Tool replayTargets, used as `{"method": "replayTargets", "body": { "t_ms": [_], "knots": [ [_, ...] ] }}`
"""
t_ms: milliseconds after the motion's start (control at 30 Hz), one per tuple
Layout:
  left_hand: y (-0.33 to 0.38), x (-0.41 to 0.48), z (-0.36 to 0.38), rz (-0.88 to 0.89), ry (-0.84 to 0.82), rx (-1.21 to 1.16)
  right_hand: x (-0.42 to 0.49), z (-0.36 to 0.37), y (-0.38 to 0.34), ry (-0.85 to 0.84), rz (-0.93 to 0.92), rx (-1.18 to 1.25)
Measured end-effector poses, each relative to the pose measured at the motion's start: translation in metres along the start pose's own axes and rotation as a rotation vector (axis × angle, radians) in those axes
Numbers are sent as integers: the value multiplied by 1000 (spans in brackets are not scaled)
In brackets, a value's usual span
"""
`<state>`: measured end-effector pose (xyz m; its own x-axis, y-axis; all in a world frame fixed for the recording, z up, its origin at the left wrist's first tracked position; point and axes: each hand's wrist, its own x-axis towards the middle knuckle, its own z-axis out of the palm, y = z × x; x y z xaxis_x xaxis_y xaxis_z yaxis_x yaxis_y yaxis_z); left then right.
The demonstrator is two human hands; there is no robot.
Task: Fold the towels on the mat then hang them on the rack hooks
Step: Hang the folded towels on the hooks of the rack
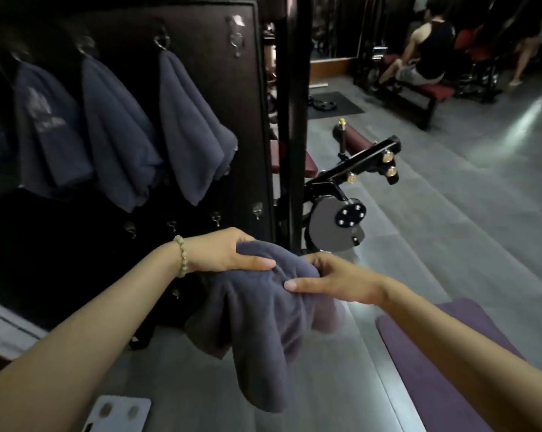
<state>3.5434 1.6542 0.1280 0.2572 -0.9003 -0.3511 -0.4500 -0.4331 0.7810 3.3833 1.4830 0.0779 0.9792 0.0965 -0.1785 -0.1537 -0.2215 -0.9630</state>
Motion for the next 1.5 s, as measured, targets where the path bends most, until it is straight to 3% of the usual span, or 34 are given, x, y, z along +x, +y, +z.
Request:
{"method": "replayTargets", "body": {
  "t_ms": [167, 367, 500, 667, 800, 867, 1067, 1267, 1500],
  "knots": [
    [-33, -43, -62, -10, 131, 132, 60, -1, -46, -46, -49, 32],
    [-36, -55, -99, 177, 323, -263, 113, -22, -87, -42, -135, 178],
    [-35, -44, -121, 245, 473, -376, 139, -44, -108, -99, -155, 228],
    [-15, -10, -159, 229, 572, -220, 171, -98, -130, -112, -190, 40],
    [5, 30, -190, 150, 615, 147, 192, -142, -143, -31, -247, -285],
    [14, 48, -203, 131, 639, 223, 201, -161, -147, -8, -327, -426],
    [52, 95, -236, 201, 783, 200, 227, -224, -173, 129, -491, -475],
    [73, 146, -278, 330, 1087, 192, 274, -265, -190, 436, -761, -626],
    [45, 178, -280, 235, 1221, 362, 311, -271, -163, 693, -836, -819]
  ]
}}
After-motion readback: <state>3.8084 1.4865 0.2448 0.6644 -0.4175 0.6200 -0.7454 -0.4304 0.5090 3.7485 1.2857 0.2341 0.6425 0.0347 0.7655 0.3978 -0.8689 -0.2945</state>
